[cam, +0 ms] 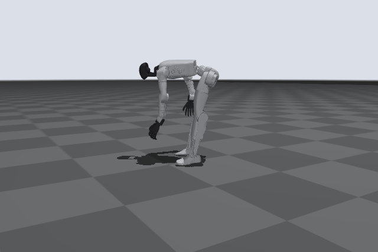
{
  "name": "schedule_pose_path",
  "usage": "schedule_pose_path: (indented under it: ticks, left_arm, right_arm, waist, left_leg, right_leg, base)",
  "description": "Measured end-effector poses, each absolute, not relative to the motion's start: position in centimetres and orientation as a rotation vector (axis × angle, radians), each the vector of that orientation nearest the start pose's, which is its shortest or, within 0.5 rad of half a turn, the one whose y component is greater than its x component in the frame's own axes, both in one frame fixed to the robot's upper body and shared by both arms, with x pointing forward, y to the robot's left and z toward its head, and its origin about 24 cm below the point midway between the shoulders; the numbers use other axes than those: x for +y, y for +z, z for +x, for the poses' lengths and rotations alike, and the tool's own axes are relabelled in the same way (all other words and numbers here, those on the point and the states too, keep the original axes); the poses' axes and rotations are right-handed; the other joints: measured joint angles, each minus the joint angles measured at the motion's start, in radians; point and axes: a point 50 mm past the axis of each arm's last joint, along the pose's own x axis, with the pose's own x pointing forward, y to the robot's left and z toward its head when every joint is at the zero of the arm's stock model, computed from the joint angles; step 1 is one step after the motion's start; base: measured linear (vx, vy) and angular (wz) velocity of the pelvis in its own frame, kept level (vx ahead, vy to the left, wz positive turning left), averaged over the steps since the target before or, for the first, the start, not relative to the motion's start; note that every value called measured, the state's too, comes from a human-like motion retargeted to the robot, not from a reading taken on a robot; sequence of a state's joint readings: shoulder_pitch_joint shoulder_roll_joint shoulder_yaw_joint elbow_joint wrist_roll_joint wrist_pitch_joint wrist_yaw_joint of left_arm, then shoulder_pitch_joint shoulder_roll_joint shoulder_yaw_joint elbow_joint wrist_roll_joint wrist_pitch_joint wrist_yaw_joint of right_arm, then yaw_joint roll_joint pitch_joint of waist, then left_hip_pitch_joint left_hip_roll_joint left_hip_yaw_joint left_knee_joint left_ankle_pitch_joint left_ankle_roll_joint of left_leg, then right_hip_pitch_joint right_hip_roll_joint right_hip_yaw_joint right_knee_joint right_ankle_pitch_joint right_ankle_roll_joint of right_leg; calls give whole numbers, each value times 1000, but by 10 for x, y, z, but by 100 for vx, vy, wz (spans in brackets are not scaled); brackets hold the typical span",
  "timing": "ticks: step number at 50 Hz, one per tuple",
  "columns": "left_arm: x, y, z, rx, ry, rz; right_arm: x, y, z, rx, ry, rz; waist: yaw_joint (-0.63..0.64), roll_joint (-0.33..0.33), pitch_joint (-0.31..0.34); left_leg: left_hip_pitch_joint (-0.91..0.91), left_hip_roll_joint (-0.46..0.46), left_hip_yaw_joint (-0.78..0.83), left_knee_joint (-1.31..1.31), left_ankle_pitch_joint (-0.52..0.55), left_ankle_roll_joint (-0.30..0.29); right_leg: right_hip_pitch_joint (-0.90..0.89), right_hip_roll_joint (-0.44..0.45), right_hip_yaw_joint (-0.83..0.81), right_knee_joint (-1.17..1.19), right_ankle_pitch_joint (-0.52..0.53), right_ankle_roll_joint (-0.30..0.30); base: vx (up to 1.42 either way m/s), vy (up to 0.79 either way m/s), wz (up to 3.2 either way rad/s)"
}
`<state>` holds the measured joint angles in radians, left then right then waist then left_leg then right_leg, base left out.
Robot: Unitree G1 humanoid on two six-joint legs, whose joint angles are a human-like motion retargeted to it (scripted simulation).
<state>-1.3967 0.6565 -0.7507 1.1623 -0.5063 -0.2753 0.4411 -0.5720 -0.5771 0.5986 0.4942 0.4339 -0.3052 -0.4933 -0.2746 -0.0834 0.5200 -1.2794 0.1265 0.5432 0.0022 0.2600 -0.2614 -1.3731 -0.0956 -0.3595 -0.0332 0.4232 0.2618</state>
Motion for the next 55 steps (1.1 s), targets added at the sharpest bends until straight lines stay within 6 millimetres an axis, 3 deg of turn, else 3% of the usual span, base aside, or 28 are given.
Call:
schedule_pose_path:
  ticks: [4, 7, 11, 15, 18, 22, 27, 31, 37, 42, 47, 52, 55]
  left_arm:
    - [282, 363, 386, -503, 711, 485]
    - [288, 409, 367, -575, 766, 473]
    - [254, 453, 359, -700, 629, 449]
    - [198, 460, 370, -734, 378, 430]
    - [148, 435, 388, -700, 184, 475]
    - [85, 373, 406, -650, -18, 572]
    - [48, 282, 410, -554, -201, 609]
    - [36, 224, 401, -463, -322, 562]
    - [63, 154, 391, -302, -349, 540]
    - [113, 98, 377, -141, -269, 531]
    - [161, 41, 346, 42, -200, 518]
    - [202, 21, 326, 156, 42, 250]
    - [223, 4, 306, 203, 180, 97]
  right_arm:
    - [-188, 105, 340, -251, -112, -321]
    - [-186, 108, 342, -259, -102, -354]
    - [-176, 109, 345, -261, -69, -371]
    - [-163, 109, 350, -248, -27, -358]
    - [-159, 107, 352, -233, -7, -349]
    - [-156, 103, 351, -219, 2, -334]
    - [-146, 96, 347, -205, 15, -297]
    - [-152, 89, 343, -185, -7, -285]
    - [-174, 70, 338, -103, -104, -357]
    - [-200, 45, 325, 8, -221, -377]
    - [-233, 12, 297, 161, -258, -495]
    - [-245, -8, 294, 313, -237, -626]
    - [-242, -27, 289, 407, -155, -734]
  waist:
    - [7, 11, 0]
    - [-2, 8, 0]
    - [-26, -4, 0]
    - [-59, -16, 0]
    - [-76, -17, 0]
    - [-82, -20, 0]
    - [-85, -41, 0]
    - [-60, -37, 0]
    - [-8, -15, 0]
    - [33, 15, 0]
    - [80, 58, 0]
    - [127, 19, -3]
    - [161, 6, -55]
  left_leg:
    - [-62, 19, -11, 37, -8, 1]
    - [-108, 30, -19, 59, -11, 1]
    - [-156, 38, -28, 77, -10, 1]
    - [-176, 37, -31, 83, -6, 0]
    - [-164, 34, -28, 80, -2, 0]
    - [-117, 32, -22, 85, -7, 0]
    - [-32, 47, -17, 135, -52, 1]
    - [47, 63, -10, 182, -95, 2]
    - [211, 70, 8, 211, -148, 10]
    - [395, 66, 10, 209, -189, 6]
    - [566, 84, -21, 301, -241, 16]
    - [761, 11, -30, 204, -159, 84]
    - [780, 34, -10, 288, -178, 104]
  right_leg:
    - [-49, 2, -5, 8, -3, 0]
    - [-84, 5, -13, 10, -2, 0]
    - [-121, 5, -26, 16, 1, 0]
    - [-138, 1, -34, 27, 3, 0]
    - [-129, -3, -39, 35, 4, 0]
    - [-88, -8, -40, 45, 3, 0]
    - [3, -12, -23, 62, -25, 0]
    - [82, -12, -5, 85, -60, 0]
    - [226, -19, 23, 128, -120, 0]
    - [402, -26, 39, 151, -193, 0]
    - [641, -32, 35, 131, -282, 0]
    - [863, -61, 45, 18, -282, 0]
    - [939, -73, 36, 19, -307, 0]
  base:
    - [1, -9, 39]
    - [-1, -5, 39]
    - [-2, -1, 28]
    - [0, 0, 0]
    - [-1, 3, -15]
    - [2, 4, -43]
    - [6, 1, -53]
    - [5, -2, -51]
    - [8, 2, -45]
    - [15, 0, -26]
    - [21, -4, -9]
    - [18, -10, 8]
    - [24, -1, 1]
